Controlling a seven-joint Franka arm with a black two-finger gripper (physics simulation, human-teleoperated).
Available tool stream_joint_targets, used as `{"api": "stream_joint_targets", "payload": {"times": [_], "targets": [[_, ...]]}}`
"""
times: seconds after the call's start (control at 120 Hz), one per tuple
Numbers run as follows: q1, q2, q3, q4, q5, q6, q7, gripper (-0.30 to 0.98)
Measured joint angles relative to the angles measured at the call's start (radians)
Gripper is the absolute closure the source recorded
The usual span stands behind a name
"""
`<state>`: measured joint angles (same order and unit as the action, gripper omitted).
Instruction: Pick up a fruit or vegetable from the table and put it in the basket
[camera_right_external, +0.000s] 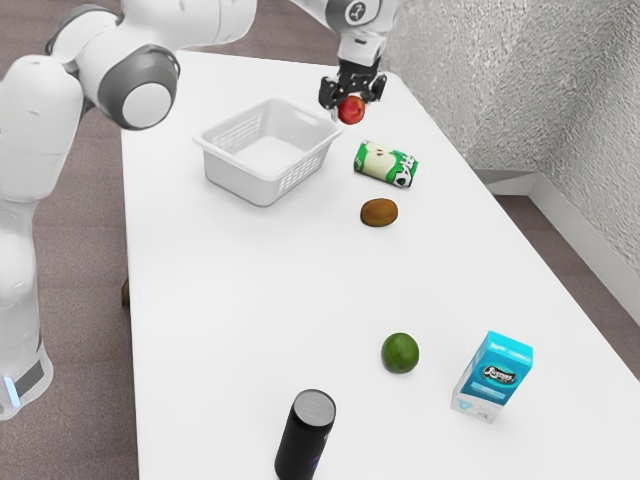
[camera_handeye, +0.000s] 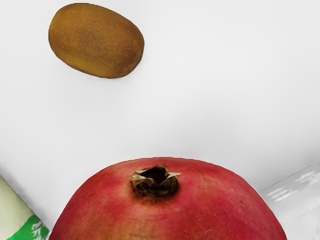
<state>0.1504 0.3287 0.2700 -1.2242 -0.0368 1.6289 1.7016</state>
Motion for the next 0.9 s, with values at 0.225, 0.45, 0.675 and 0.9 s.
{"api": "stream_joint_targets", "payload": {"times": [0.225,0.45,0.675,0.9], "targets": [[0.002,0.017,0.140,-0.002,0.013,-0.076,-0.132,0.37],[0.006,0.054,0.188,-0.008,0.014,-0.093,-0.247,0.38],[0.004,0.060,0.191,-0.010,0.015,-0.105,-0.333,0.16],[0.004,0.056,0.191,-0.008,0.014,-0.107,-0.392,0.03]]}}
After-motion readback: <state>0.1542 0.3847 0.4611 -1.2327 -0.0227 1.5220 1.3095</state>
